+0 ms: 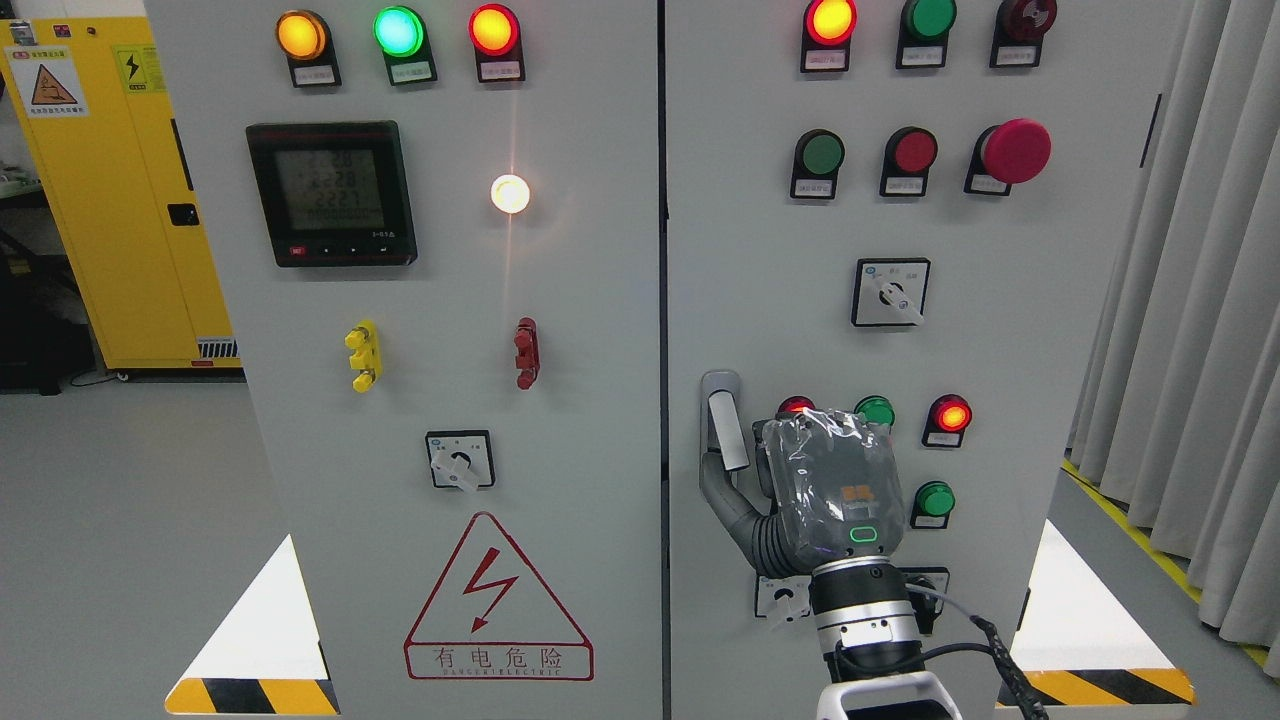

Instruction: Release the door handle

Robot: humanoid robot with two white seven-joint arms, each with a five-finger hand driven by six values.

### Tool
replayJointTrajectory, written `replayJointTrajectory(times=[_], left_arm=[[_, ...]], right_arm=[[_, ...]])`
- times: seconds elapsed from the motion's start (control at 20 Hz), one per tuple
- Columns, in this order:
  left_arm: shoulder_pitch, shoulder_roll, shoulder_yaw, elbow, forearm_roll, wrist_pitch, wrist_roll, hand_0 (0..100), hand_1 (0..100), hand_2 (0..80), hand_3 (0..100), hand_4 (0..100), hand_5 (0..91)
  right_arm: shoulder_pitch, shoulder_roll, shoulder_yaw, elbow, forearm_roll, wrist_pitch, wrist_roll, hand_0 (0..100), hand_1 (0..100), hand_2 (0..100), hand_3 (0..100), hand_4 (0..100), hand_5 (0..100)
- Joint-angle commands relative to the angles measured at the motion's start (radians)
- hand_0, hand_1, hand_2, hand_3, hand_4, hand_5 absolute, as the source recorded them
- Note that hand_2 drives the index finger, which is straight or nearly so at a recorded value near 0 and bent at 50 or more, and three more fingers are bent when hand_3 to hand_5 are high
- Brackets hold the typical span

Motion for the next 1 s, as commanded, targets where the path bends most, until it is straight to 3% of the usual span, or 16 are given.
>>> replayJointTrajectory(times=[0.0,0.25,0.55,0.95], left_arm=[[0.0,0.0,0.0,-0.012,0.0,-0.001,0.0,12,56,0.0,0,0,0.0],[0.0,0.0,0.0,-0.012,0.0,-0.001,0.0,12,56,0.0,0,0,0.0],[0.0,0.0,0.0,-0.012,0.0,-0.001,0.0,12,56,0.0,0,0,0.0],[0.0,0.0,0.0,-0.012,0.0,-0.001,0.0,12,56,0.0,0,0,0.0]], right_arm=[[0.002,0.0,-0.001,-0.011,-0.001,0.0,-0.002,58,42,99,100,100,100],[0.002,-0.002,-0.001,-0.011,-0.001,0.0,-0.003,59,42,99,100,100,100],[0.002,-0.002,-0.008,-0.012,-0.003,0.0,-0.005,69,40,99,100,100,100],[0.004,-0.003,-0.01,-0.012,-0.001,0.0,-0.005,65,41,99,100,100,100]])
